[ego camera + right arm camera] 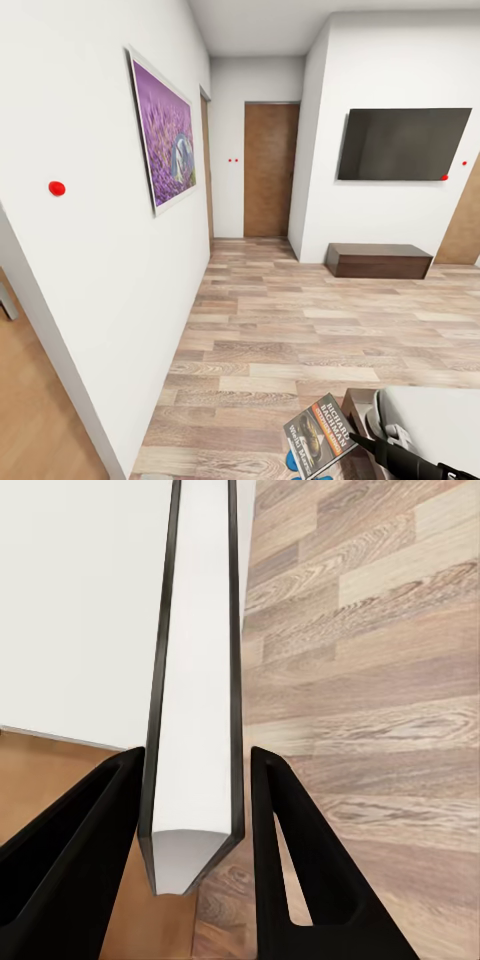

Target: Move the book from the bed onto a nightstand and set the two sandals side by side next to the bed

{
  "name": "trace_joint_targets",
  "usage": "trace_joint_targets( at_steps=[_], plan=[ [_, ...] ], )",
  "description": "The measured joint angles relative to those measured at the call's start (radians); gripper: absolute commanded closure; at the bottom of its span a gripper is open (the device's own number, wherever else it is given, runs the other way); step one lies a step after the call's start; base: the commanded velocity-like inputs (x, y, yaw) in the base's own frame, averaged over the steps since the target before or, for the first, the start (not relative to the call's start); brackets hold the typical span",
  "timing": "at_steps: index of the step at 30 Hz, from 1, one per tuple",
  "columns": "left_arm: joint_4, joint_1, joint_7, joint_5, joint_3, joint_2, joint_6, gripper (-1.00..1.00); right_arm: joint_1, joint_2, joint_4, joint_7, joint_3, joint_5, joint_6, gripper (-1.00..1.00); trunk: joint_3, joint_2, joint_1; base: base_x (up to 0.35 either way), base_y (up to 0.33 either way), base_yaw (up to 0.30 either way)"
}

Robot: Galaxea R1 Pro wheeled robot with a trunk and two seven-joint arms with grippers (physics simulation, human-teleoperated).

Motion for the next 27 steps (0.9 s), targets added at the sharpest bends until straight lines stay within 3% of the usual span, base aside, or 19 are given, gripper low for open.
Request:
trace_joint_targets(
  at_steps=[17, 27],
  plan=[
    [0.000, 0.000, -0.002, 0.000, 0.001, -0.014, 0.000, -1.00, 0.000, 0.000, 0.001, 0.000, 0.001, 0.000, 0.000, 1.00, 0.000, 0.000, 0.000, 0.287, 0.002, 0.016],
    [0.000, 0.000, -0.001, 0.000, 0.002, -0.014, 0.000, -1.00, 0.000, 0.000, 0.000, 0.000, 0.000, 0.000, 0.000, 1.00, -0.004, 0.000, 0.000, 0.101, 0.029, 0.116]
  ],
)
